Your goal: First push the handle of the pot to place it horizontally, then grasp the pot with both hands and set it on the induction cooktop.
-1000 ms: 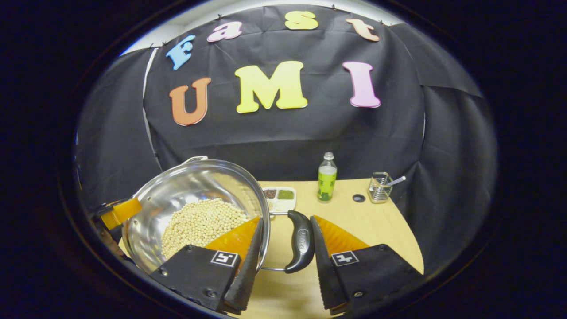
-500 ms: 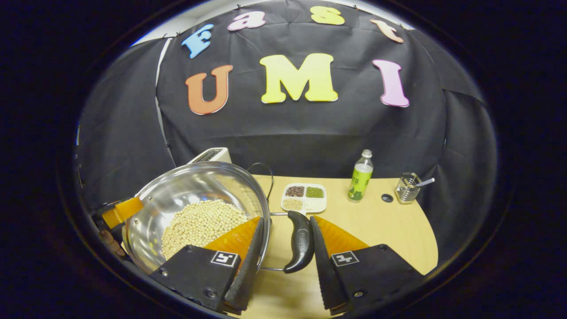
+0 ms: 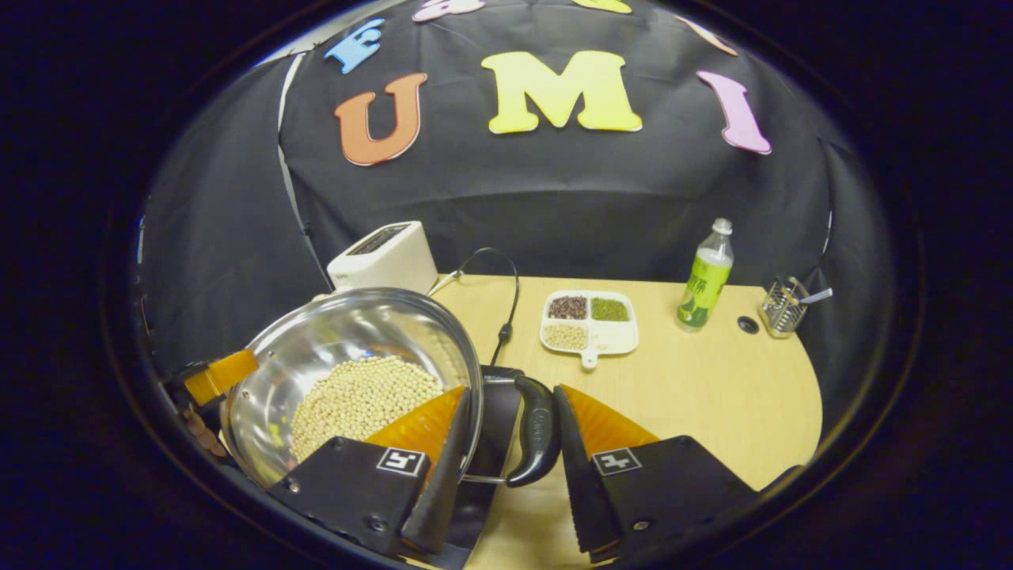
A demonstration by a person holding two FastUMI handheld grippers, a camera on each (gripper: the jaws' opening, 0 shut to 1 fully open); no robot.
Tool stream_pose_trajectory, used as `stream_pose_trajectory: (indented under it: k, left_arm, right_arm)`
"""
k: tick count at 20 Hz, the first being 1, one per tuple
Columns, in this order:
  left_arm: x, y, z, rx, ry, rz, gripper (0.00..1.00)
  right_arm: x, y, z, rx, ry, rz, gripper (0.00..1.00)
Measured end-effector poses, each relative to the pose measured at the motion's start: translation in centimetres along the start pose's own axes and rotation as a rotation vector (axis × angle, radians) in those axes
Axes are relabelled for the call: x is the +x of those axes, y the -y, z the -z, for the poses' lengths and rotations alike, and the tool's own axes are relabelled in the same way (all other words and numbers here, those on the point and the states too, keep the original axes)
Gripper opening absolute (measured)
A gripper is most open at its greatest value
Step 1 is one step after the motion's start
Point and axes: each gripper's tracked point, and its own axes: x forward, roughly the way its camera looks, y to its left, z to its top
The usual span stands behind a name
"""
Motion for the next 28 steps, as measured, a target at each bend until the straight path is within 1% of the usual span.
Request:
stream_pose_trajectory:
  k: [4,6,8,12,13,14,16,19,22,25,26,27,28]
  left_arm:
    - [3.0,-0.2,1.0,0.018,-0.037,-0.004,0.57]
    - [4.0,-0.2,1.5,0.021,-0.056,0.001,0.57]
    - [4.7,0.1,2.0,0.026,-0.079,0.006,0.57]
    - [5.0,-0.2,3.1,-0.004,-0.096,0.027,0.56]
    - [5.1,-0.3,3.0,-0.022,-0.086,0.033,0.47]
    - [5.2,-0.3,3.2,-0.036,-0.093,0.036,0.56]
    - [5.1,-0.1,2.9,-0.032,-0.089,0.039,0.58]
    - [5.3,0.0,2.9,-0.025,-0.103,0.054,0.59]
    - [5.6,0.0,2.7,-0.03,-0.106,0.065,0.59]
    - [5.7,0.3,2.9,-0.033,-0.129,0.085,0.6]
    - [5.6,0.4,2.8,-0.04,-0.127,0.091,0.52]
    - [5.5,0.4,2.8,-0.045,-0.128,0.095,0.63]
    - [5.5,0.4,2.7,-0.046,-0.122,0.097,0.63]
  right_arm:
    - [2.8,0.1,0.7,-0.017,-0.002,0.005,0.63]
    - [3.8,0.2,1.1,-0.002,-0.01,-0.001,0.63]
    - [4.1,0.5,1.8,0.016,-0.022,-0.004,0.62]
    - [4.3,0.7,2.0,0.021,0.01,-0.014,0.62]
    - [4.2,0.8,2.0,0.011,0.019,-0.019,0.63]
    - [4.2,0.9,2.1,0.013,0.026,-0.022,0.63]
    - [4.1,0.9,2.4,0.037,0.032,-0.022,0.63]
    - [3.7,1.1,2.4,0.04,0.051,-0.005,0.64]
    - [3.7,1.1,2.6,0.044,0.055,0.0,0.63]
    - [3.3,1.1,2.6,0.043,0.05,-0.016,0.68]
    - [3.2,1.0,2.7,0.047,0.056,-0.035,0.68]
    - [3.1,1.0,2.7,0.06,0.062,-0.058,0.72]
    - [2.9,0.8,2.7,0.074,0.071,-0.086,0.7]
